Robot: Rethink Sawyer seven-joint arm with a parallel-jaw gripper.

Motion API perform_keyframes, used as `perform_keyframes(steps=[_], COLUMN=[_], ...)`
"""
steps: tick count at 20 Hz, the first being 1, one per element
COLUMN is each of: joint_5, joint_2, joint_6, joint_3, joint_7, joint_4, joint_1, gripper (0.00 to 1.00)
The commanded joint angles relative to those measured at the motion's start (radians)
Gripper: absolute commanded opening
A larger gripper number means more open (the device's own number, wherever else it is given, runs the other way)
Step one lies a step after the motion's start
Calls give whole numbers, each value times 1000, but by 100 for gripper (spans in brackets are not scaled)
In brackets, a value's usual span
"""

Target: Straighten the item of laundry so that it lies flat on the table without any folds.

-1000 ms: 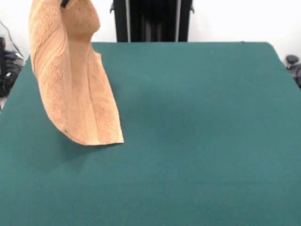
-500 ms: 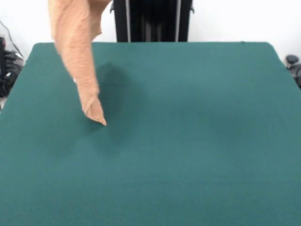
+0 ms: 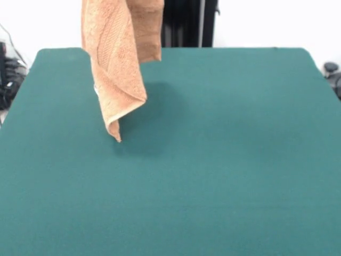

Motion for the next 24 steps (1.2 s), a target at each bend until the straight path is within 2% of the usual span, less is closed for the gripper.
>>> perform_keyframes(steps=[1, 9, 13, 15, 17, 18, 19, 20, 21, 22, 24], joint_5=[71, 86, 80, 111, 181, 231, 242, 247, 232, 223, 209], joint_2=[59, 88, 98, 88, 44, 7, 3, 8, 9, 8, 14], joint_6=[65, 39, -56, -261, -507, -577, -587, -592, -584, -569, -532], joint_3=[-29, -64, -68, -22, 157, 384, 501, 672, 726, 810, 909], joint_7=[290, 314, 293, 233, 12, -180, -247, -336, -355, -392, -429], joint_4=[6, 7, 21, 80, 197, 302, 345, 403, 416, 443, 458], joint_1=[39, 72, 41, -72, -328, -574, -693, -865, -921, -1014, -1117], gripper=[0, 0, 0, 0, 0, 0, 0, 0, 0, 0, 0])
